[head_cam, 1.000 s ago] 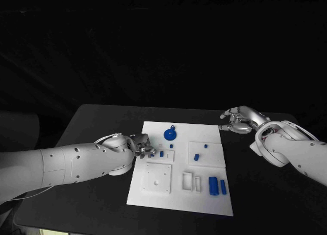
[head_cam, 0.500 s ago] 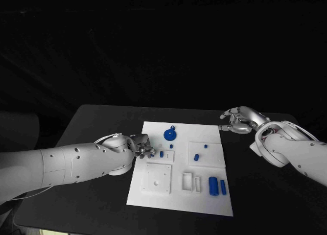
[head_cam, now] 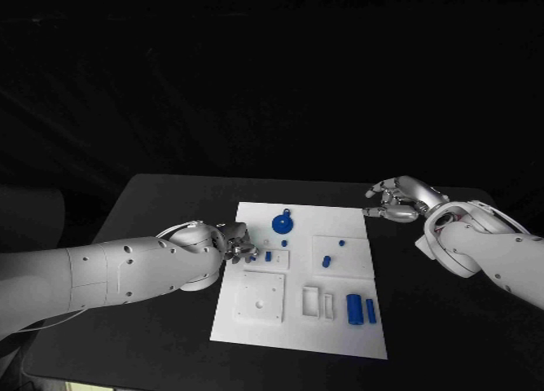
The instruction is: Assemble the parts on the task board
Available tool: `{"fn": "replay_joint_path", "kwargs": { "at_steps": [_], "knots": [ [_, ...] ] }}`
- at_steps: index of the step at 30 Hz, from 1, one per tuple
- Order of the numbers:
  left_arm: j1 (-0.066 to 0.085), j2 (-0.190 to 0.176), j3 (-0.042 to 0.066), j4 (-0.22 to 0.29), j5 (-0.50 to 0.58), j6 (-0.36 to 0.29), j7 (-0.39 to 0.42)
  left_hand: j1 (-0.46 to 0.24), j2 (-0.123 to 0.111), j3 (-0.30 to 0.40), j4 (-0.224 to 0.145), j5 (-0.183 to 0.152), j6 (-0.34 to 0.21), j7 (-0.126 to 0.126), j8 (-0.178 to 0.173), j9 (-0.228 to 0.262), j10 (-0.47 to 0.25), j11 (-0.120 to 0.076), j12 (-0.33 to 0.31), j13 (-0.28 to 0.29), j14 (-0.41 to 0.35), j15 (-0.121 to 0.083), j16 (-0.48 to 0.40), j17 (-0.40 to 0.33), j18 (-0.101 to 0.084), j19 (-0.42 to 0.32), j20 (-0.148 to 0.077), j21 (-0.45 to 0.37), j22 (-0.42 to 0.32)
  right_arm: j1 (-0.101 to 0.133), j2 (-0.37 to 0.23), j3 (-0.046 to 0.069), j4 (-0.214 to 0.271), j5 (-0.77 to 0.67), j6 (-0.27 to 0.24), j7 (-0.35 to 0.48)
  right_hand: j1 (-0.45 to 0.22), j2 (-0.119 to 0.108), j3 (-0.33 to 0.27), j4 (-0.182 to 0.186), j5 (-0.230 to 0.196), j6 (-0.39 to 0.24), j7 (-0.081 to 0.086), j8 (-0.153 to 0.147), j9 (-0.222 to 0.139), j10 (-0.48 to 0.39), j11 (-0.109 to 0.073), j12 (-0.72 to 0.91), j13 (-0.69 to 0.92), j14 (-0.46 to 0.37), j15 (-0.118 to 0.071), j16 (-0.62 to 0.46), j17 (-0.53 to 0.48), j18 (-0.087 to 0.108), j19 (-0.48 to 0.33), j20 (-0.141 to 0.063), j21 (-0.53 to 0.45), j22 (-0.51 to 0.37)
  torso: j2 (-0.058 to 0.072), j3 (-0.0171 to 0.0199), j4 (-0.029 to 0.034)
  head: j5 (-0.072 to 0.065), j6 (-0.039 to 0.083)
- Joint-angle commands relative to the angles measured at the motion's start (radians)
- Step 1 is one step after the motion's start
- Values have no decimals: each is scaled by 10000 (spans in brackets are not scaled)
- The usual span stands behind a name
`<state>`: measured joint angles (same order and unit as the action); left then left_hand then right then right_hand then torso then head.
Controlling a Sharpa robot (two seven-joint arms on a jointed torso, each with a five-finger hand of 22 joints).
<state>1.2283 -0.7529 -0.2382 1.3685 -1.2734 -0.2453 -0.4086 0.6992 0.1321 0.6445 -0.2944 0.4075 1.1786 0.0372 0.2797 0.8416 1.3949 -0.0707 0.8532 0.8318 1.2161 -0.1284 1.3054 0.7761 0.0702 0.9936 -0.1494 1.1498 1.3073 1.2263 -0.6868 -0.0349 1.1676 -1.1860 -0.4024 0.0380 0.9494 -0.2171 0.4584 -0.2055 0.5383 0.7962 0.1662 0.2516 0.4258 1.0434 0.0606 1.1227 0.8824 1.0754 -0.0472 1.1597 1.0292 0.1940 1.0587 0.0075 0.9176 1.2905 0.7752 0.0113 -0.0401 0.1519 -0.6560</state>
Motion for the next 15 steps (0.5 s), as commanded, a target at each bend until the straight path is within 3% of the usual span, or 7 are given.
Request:
{"fn": "replay_joint_path", "kwargs": {
  "at_steps": [1,6,15],
  "knots": [
    [-48,33,-39,23,-50,480,-66,-64,67,148,-8,11,508,-411,54,10,263,-430,43,18,552,-805,43,-8,262,38,-1224,72,180,-4,0,0,13,-29,93,52,-26,76,37,8,50,8,77,55,-14,-79,-6,49,-16,-64,9,56,-10,678,-15,22,-63,13,0,-3,0,-9,0],
    [-48,50,-39,35,-101,552,-58,-87,-123,107,10,-397,627,-428,59,-36,278,-439,160,47,565,-804,144,-21,279,51,-1227,115,160,-4,-7,0,17,-24,93,55,-27,76,37,10,50,8,77,55,-14,-79,-6,50,-17,-64,9,57,-12,678,-14,22,-63,14,0,-6,-1,-16,-15],
    [-48,70,-39,54,-243,702,-94,-48,-222,104,19,-438,783,-464,118,-175,332,-472,361,123,600,-811,321,11,296,84,-1231,166,153,-4,-14,0,19,-24,96,57,-31,76,37,13,52,7,77,55,-15,-80,-6,51,-19,-64,9,59,-14,678,-13,22,-65,15,-1,-2,-3,-14,-16]
  ]
}}
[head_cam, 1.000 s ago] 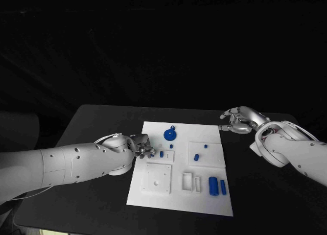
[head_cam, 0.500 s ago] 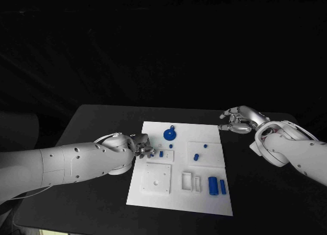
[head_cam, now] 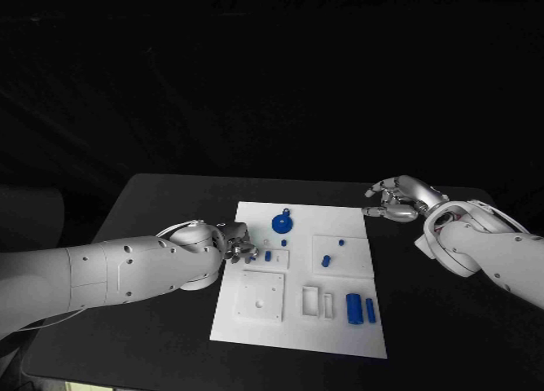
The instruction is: Assemble the parts on the task board
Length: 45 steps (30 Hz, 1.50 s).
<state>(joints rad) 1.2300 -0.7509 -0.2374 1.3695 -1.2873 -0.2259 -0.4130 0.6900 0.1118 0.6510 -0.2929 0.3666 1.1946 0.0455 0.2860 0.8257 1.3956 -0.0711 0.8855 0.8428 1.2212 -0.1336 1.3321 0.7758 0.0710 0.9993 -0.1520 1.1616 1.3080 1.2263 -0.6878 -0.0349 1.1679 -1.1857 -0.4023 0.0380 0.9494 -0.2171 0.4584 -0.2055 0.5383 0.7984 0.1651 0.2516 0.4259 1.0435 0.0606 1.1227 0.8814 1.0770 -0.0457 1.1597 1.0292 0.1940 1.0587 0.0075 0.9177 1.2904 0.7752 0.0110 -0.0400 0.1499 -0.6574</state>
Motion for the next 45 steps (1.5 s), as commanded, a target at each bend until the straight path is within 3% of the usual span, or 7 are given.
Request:
{"fn": "replay_joint_path", "kwargs": {
  "at_steps": [1,9,11,12,19,34,45],
  "knots": [
    [-64,51,-47,46,-105,519,-49,55,-15,46,1,-24,631,-550,60,-26,325,-471,53,18,550,-761,69,18,289,27,-1206,53,147,-4,-4,0,15,-25,96,57,-31,76,37,13,52,-15,88,55,-15,-80,-6,51,-9,-80,-6,59,-15,678,-13,22,-65,16,-1,1,-4,5,-2],
    [-64,80,-47,53,-105,482,-18,-4,-87,-16,24,-102,721,-568,134,-113,328,-483,211,73,549,-759,201,41,288,37,-1196,94,144,-4,-1,0,14,-24,92,58,-32,79,38,16,54,-15,88,56,-16,-80,-6,53,-11,-80,-6,61,-17,678,-12,22,-66,17,0,3,-2,-24,2],
    [-64,80,-47,53,-105,473,-14,-33,-122,-41,33,-221,727,-573,149,-144,317,-484,245,79,540,-761,223,36,291,42,-1196,97,137,-4,-2,0,14,-24,92,57,-32,79,38,16,54,-14,88,56,-16,-80,-6,53,-11,-80,-6,62,-18,678,-12,22,-66,17,-2,3,-1,-26,1],
    [-64,85,-47,50,-105,464,-15,-54,-144,-64,43,-592,736,-576,177,-193,299,-490,288,79,528,-765,254,24,300,48,-1197,97,124,-4,-5,0,15,-24,90,56,-32,79,39,16,55,-14,88,56,-16,-80,-6,53,-11,-80,-6,62,-18,678,-12,22,-67,17,-1,2,-3,-26,-5],
    [-64,101,-46,33,-105,418,-6,-126,-255,-97,83,-777,742,-578,211,-258,281,-487,327,66,514,-768,278,0,304,53,-1194,91,107,-4,-6,0,16,-24,90,56,-32,80,39,17,55,-15,88,56,-17,-80,-6,54,-12,-80,-6,63,-20,678,-11,22,-67,18,0,1,1,-2,3],
    [-61,109,-38,-1,-32,434,5,-128,-74,12,132,-1356,688,-572,300,-434,244,-487,373,-42,488,-783,316,-99,329,77,-1196,64,65,-4,7,0,10,-24,96,56,-31,79,41,17,57,-15,88,57,-18,-81,-6,56,-14,-81,-6,66,-23,678,-10,21,-69,19,7,-11,-1,-23,23],
    [-54,194,-32,-131,320,859,22,21,-130,69,209,-1689,630,-550,355,-510,235,-462,377,-125,450,-767,315,-161,323,58,-1182,46,53,-4,22,0,0,-24,116,58,-30,80,42,17,58,-17,88,57,-19,-81,-6,57,-16,-82,-6,68,-26,678,-9,21,-71,20,1,1,-1,-24,24]
  ]
}}
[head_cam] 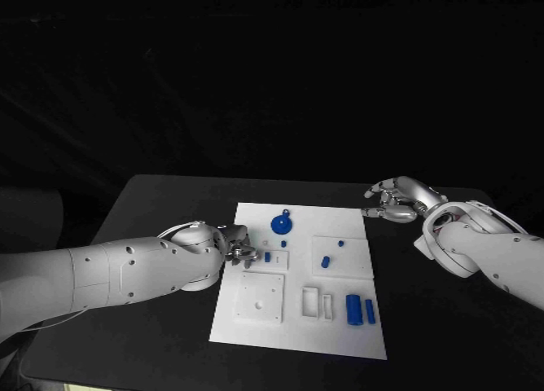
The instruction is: Assemble the parts on the task board
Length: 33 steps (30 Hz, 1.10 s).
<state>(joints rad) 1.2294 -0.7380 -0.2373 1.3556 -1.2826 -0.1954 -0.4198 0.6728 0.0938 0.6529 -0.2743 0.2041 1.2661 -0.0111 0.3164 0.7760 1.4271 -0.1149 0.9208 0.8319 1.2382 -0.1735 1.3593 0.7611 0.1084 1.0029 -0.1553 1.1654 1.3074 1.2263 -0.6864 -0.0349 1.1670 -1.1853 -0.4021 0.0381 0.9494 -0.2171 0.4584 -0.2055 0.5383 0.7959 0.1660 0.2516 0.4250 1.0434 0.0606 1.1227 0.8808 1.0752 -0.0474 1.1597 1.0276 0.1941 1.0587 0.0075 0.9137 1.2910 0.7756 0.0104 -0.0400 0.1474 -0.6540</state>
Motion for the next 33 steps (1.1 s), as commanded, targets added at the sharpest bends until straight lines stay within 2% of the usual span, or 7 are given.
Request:
{"fn": "replay_joint_path", "kwargs": {
  "at_steps": [1,3,5,16,23,29,33],
  "knots": [
    [-47,67,-30,-4,303,626,78,235,39,58,36,-161,-96,20,64,-26,-80,-20,27,-32,270,-362,45,-25,-53,14,-1146,4,58,-4,10,0,8,-28,118,57,-30,80,42,18,58,8,79,57,-10,-81,-6,58,-9,-65,11,68,-10,677,-9,21,-32,14,-4,9,0,2,-14],
    [-43,67,-26,-10,374,668,69,319,35,59,70,-491,-123,26,94,-55,-84,-14,32,-69,251,-351,53,-49,-59,0,-1139,2,59,-4,10,0,9,-28,121,57,-30,80,42,17,58,8,79,57,-11,-81,-6,58,-10,-65,11,69,-11,677,-9,21,-32,14,-4,9,0,2,-14],
    [-38,64,-21,-2,387,665,59,357,34,53,94,-653,-140,29,113,-73,-90,-11,35,-92,239,-347,57,-65,-62,-14,-1134,-3,59,-4,9,0,8,-28,124,56,-29,80,42,17,58,8,79,57,-11,-81,-6,58,-10,-65,11,69,-11,677,-9,21,-32,14,-3,10,1,2,-10],
    [-17,99,0,-43,421,585,51,401,29,32,175,-867,-174,35,148,-104,-100,-6,40,-133,221,-342,63,-96,-67,-30,-1129,-11,58,-4,17,0,6,-28,132,58,-27,81,44,16,59,7,79,56,-12,-82,-6,59,-12,-66,11,70,-14,677,-9,20,-34,15,-1,9,-1,8,-7],
    [15,100,23,-51,422,466,80,429,61,-14,270,-1297,-213,35,210,-140,-114,-8,58,-182,208,-349,81,-135,-66,-43,-1130,-14,59,-4,16,0,10,-28,129,58,-26,81,44,15,59,7,79,57,-12,-83,-6,60,-13,-68,11,71,-16,677,-9,20,-35,16,-4,8,0,10,-2],
    [55,138,29,-129,478,455,62,395,-132,-69,363,-1446,-249,44,234,-171,-131,3,58,-214,194,-354,74,-168,-64,-45,-1132,-27,51,-4,12,0,7,-28,125,55,-25,80,44,15,59,6,79,57,-13,-83,-6,61,-14,-68,11,72,-18,677,-9,20,-36,17,-4,8,3,6,16],
    [68,162,29,-170,505,495,28,393,-454,-113,436,-1482,-280,55,251,-206,-145,16,42,-256,177,-350,49,-210,-55,-43,-1138,-43,41,-4,14,0,7,-28,126,57,-25,79,44,14,59,5,79,56,-13,-84,-6,61,-14,-69,11,73,-19,677,-9,20,-36,17,-4,5,1,6,20]
  ]
}}
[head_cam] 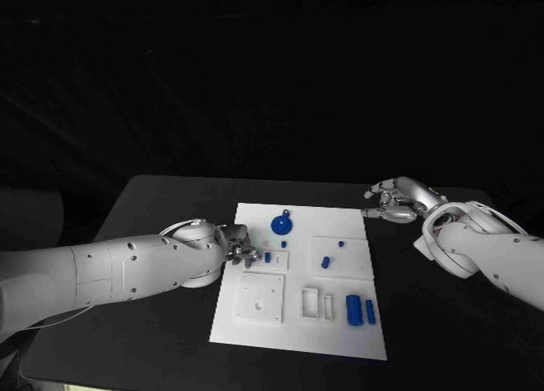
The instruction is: Assemble the parts on the task board
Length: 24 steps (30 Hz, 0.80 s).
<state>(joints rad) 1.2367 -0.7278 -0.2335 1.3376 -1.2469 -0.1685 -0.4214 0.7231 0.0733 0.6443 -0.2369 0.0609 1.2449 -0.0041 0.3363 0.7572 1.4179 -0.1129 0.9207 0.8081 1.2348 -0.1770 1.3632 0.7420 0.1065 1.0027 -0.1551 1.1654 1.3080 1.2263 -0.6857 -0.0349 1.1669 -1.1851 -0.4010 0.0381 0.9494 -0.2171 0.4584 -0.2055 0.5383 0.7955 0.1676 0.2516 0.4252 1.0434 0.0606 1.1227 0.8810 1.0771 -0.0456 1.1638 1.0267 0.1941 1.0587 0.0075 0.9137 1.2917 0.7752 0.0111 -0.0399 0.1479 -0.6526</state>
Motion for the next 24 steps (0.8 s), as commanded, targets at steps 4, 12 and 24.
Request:
{"fn": "replay_joint_path", "kwargs": {
  "at_steps": [4,12,24],
  "knots": [
    [1,65,-10,-16,157,237,27,-131,-707,-88,158,-47,-97,-10,73,-61,-59,3,15,-73,207,-311,-21,-72,-26,-27,-1147,-62,18,-4,5,0,5,-29,113,57,-24,77,44,13,59,8,64,56,-15,-85,-6,61,-17,-88,-7,32,-11,677,-10,20,-37,11,-3,0,1,-3,-2],
    [6,76,-11,-60,192,277,5,-227,-1182,-139,370,-48,-130,-4,100,-115,-60,7,-16,-137,203,-309,-48,-129,-18,-14,-1152,-98,-7,-4,1,0,6,-29,110,55,-23,74,44,11,59,6,65,55,-16,-86,-5,61,-18,-90,-7,33,-13,677,-10,20,-38,12,-1,-2,-1,-6,-7],
    [10,66,-11,-96,88,55,-33,-311,-1507,-137,621,-72,-158,-2,131,-156,-60,9,-35,-181,197,-315,-61,-170,-11,3,-1156,-122,-24,-4,-6,0,4,-29,106,52,-21,73,45,11,59,3,66,54,-18,-88,-4,61,-21,-92,-6,34,-16,677,-10,20,-40,13,-1,-1,-1,-23,2]
  ]
}}
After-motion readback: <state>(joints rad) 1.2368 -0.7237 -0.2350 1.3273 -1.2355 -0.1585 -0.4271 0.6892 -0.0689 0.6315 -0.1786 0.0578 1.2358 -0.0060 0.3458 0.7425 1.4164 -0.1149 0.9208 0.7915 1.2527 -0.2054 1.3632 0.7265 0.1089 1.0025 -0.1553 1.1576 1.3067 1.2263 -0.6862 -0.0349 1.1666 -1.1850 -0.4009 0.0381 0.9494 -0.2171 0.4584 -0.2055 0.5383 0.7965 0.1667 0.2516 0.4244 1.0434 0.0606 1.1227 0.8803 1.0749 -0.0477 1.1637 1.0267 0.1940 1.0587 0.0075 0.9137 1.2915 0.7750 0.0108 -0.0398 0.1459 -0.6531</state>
